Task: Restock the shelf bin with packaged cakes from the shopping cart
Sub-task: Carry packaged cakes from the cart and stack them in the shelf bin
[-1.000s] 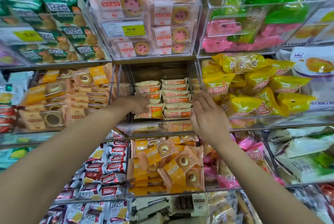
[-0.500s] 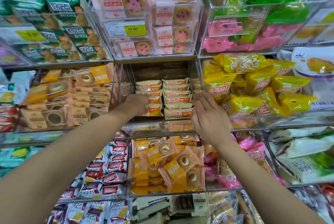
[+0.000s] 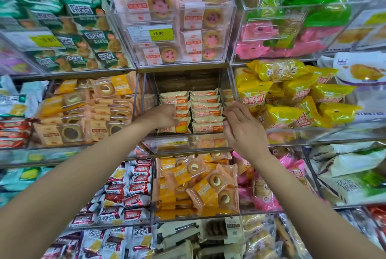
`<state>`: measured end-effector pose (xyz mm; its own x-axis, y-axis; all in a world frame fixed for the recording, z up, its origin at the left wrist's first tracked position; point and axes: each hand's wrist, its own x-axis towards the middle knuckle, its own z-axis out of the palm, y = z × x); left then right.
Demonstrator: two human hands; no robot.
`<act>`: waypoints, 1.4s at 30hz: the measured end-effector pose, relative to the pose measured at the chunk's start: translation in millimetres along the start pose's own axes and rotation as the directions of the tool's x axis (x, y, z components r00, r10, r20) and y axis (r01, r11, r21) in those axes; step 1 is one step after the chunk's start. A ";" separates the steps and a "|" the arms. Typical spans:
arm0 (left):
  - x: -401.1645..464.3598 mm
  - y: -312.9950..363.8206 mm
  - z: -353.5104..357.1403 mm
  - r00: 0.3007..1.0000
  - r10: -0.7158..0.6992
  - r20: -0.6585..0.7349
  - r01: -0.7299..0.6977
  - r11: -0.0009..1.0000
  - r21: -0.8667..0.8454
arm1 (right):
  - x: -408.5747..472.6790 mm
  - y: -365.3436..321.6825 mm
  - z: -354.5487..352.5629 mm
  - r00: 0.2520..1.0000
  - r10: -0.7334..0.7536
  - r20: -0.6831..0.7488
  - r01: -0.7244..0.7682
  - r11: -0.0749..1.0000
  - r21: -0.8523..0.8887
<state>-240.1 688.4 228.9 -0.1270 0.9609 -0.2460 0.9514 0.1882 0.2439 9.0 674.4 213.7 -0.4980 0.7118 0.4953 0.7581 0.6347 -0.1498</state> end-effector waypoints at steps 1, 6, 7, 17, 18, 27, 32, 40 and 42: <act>-7.9 4.1 -4.9 0.999 0.032 -0.043 -0.034 0.998 -0.049 | 0.1 0.1 -0.8 1.000 0.013 0.017 -0.013 1.000 0.026; -83.3 46.3 -15.3 0.829 0.264 -0.493 -0.419 0.877 -0.235 | -5.9 -5.1 -20.8 0.995 0.095 0.026 -0.099 0.942 0.321; -104.1 55.6 -11.6 0.779 0.280 -0.561 -0.505 0.811 -0.295 | -15.0 -9.1 -27.7 0.995 0.102 -0.017 -0.089 0.930 0.356; -236.3 82.1 179.1 0.983 0.127 0.136 0.049 0.528 -0.848 | -257.9 -30.0 -60.3 0.617 0.660 0.428 -0.715 0.244 0.655; -244.5 82.5 201.8 0.957 0.146 0.250 0.119 0.589 -0.800 | -286.6 -28.8 -59.2 0.527 0.695 0.490 -0.775 0.156 0.612; -296.7 113.7 312.2 0.702 0.213 0.680 0.045 0.939 -0.340 | -503.0 -10.1 -58.4 0.002 0.687 0.727 -1.000 -0.017 0.018; -305.5 185.4 329.5 0.648 0.198 0.736 -0.078 0.978 -0.195 | -574.2 9.7 -99.9 -0.072 0.648 0.758 -0.997 -0.029 -0.069; -357.9 391.3 409.4 0.615 0.335 0.714 -0.285 0.939 -0.194 | -702.1 95.8 -192.7 -0.095 0.668 0.738 -0.988 -0.153 0.011; -379.4 443.9 423.8 0.549 0.401 0.733 -0.375 0.902 -0.212 | -726.5 125.9 -217.3 -0.116 0.718 0.686 -0.978 -0.204 0.049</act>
<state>349.3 321.4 32.9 0.5174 0.4545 -0.7251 0.8465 -0.1476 0.5115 557.8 171.8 20.9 0.3136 0.5799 -0.7519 0.3116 -0.8109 -0.4954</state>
